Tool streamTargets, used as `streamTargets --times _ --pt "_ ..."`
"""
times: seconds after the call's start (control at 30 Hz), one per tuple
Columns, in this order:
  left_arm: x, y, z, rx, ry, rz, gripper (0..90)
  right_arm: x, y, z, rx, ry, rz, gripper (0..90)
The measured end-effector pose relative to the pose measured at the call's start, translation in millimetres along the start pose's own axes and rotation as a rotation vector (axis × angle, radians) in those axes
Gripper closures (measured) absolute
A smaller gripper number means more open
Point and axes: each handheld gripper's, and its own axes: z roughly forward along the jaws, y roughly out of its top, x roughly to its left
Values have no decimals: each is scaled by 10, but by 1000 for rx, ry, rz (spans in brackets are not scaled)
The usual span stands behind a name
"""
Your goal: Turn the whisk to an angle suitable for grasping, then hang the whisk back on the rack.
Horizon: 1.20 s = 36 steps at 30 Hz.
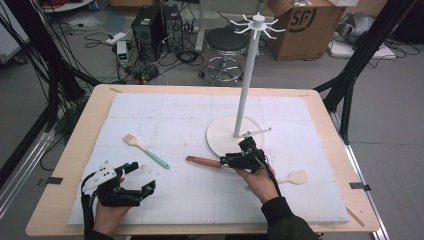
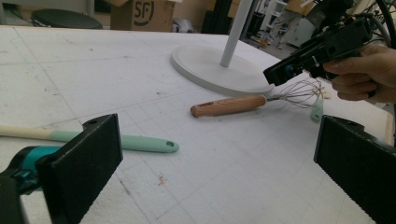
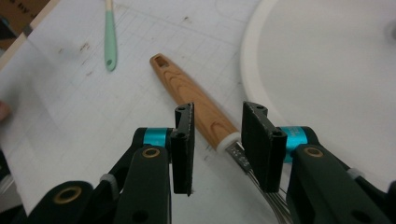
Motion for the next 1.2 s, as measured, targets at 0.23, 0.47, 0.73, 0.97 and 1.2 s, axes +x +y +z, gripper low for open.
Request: streamTargets --times 0.23,0.47,0.73,0.97,1.2 --pt "-3 -2 13 3 -3 3 17 76 182 43 47 36 -80 593" --pt "20 1 -12 -11 -6 -16 17 -18 244 194 154 64 -86 577" --pt "11 -2 -6 -8 -11 -13 17 -65 241 295 199 70 -85 579" --pt "13 -3 -5 -5 -8 -14 17 -76 232 342 230 51 -97 579" --pt "13 -3 -3 -7 -9 -16 17 2 235 404 283 23 -136 586"
